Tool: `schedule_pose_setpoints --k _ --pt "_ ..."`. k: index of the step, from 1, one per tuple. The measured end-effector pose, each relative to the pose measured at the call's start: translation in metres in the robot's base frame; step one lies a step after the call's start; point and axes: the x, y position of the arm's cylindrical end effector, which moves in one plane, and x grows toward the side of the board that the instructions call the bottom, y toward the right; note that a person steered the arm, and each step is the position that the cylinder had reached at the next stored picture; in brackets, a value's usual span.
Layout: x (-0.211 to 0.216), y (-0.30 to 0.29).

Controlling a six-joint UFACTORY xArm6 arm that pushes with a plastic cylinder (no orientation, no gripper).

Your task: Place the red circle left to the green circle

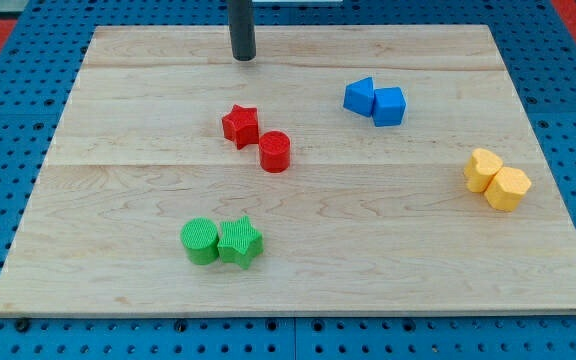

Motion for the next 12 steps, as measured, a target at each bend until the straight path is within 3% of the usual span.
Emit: schedule_pose_setpoints --k 2,4,5,6,8,11,12 --pt "0.001 0.000" --pt "0.069 -0.002" --pt "0.069 -0.019" --pt "0.090 -0.073" --pt "0.215 -0.118" --pt "0.218 -0.111" --pt "0.216 -0.056"
